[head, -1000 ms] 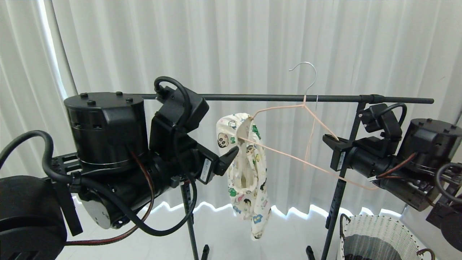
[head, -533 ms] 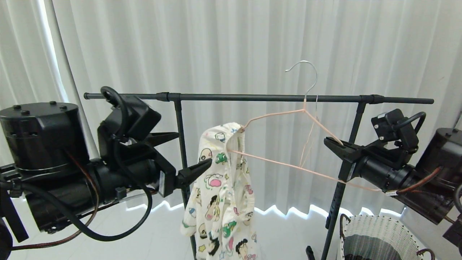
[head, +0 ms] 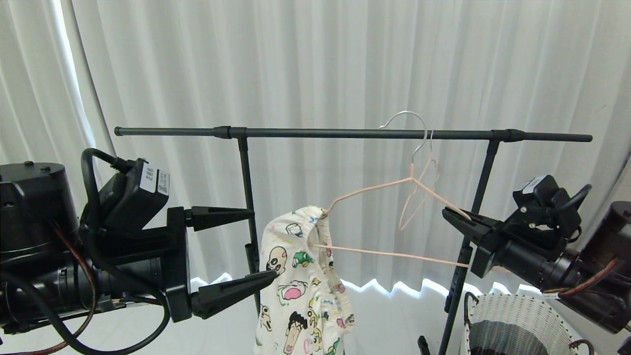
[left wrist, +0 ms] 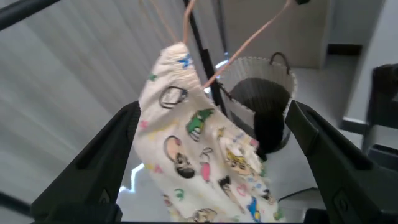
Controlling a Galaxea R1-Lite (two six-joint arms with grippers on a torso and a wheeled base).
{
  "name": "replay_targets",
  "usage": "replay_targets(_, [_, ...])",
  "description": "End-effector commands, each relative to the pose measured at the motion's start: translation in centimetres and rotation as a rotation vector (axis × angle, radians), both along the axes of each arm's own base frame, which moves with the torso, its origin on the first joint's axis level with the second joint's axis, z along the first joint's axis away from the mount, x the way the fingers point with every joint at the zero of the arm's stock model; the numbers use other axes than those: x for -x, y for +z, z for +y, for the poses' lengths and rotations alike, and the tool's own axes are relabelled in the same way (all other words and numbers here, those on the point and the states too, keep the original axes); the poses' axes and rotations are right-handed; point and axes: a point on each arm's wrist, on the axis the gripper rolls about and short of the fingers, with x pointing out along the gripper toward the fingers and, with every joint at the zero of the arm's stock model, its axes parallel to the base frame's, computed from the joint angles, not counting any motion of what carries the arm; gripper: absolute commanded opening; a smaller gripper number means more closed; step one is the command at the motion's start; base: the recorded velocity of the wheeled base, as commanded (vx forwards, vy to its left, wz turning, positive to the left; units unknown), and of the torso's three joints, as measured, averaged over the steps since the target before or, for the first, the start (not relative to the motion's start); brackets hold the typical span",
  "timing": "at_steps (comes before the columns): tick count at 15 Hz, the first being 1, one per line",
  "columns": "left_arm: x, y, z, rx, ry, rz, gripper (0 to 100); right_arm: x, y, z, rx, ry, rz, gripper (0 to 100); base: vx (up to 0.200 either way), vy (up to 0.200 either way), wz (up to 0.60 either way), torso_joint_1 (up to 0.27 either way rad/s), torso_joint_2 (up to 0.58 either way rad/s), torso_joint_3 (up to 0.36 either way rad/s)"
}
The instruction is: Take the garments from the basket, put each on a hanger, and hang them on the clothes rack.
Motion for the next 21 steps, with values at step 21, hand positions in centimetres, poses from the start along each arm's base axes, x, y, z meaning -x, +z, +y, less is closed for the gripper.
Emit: replay_targets(21, [-0.9,-5.7,-4.0,-0.122,-0.319,0.052,100,3.3,-2.5,1.1,0.116,0.242,-0.004,0,0.000,0.000,0.00,0.000,0.00,0.000])
